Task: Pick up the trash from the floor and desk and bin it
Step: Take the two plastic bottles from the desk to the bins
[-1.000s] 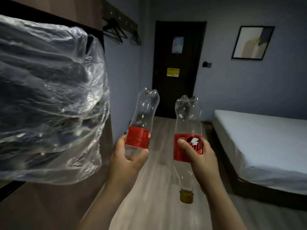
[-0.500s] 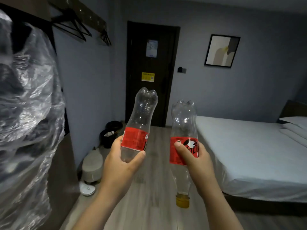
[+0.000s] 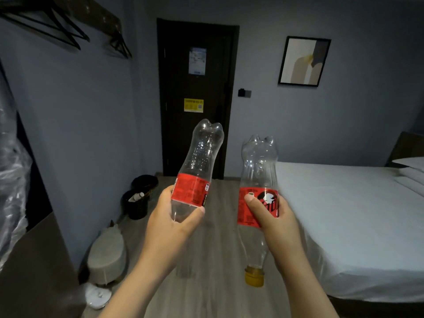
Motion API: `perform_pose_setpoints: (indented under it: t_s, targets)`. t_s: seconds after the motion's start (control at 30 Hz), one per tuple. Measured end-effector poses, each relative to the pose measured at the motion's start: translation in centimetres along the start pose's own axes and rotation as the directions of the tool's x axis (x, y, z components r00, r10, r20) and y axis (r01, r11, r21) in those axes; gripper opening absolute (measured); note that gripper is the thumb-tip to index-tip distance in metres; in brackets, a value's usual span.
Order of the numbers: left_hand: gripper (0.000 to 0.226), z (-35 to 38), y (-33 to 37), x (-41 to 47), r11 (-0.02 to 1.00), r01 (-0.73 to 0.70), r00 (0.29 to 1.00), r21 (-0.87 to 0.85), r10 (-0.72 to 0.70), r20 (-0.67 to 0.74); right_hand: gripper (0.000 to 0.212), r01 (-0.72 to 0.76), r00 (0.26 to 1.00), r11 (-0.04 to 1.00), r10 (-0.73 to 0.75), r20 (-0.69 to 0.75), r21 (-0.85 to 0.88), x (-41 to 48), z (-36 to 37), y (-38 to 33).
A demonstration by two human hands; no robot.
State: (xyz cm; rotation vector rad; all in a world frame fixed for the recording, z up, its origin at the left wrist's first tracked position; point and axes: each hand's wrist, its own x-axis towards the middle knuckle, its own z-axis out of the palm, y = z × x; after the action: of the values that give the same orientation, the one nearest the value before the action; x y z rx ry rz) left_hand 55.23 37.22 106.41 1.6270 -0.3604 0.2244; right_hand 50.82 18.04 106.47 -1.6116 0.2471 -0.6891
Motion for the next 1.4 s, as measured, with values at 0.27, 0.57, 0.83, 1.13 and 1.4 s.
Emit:
perform_pose_setpoints:
  t_s: [0.27, 0.57, 0.83, 1.13, 1.4]
  targets:
    - [0.039, 7.2, -2.3, 12.3, 1.000, -0.013, 0.998, 0.024, 0.015, -0.067, 0.057, 0.013, 0.998, 0.999, -0.015, 0.062, 0.045, 15.4, -0.1, 2.8]
    - [0.034, 10.4, -8.4, 24.5, 0.999, 0.052, 0.992, -0.016, -0.053, -0.117, 0.050, -0.035, 0.994, 0.999, 0.031, 0.109, 0.038, 28.6, 4.5, 8.3]
    - [0.041, 7.4, -15.8, 38.3, 0.999, 0.045, 0.991, -0.019, -0.047, -0.126, 0.041, -0.041, 0.987, 0.999, 0.040, 0.157, 0.001, 39.6, 14.6, 12.2]
    - [0.037, 1.8, -22.2, 52.3, 0.997, 0.062, 0.989, -0.042, -0.067, -0.133, 0.038, -0.073, 0.976, 0.997, 0.078, 0.202, -0.032, 50.1, 27.5, 14.8]
    - [0.034, 0.4, -28.3, 61.4, 0.988, 0.149, 0.975, 0.034, -0.141, -0.171, 0.037, -0.113, 0.955, 0.993, 0.117, 0.273, -0.031, 58.9, 34.7, 20.1]
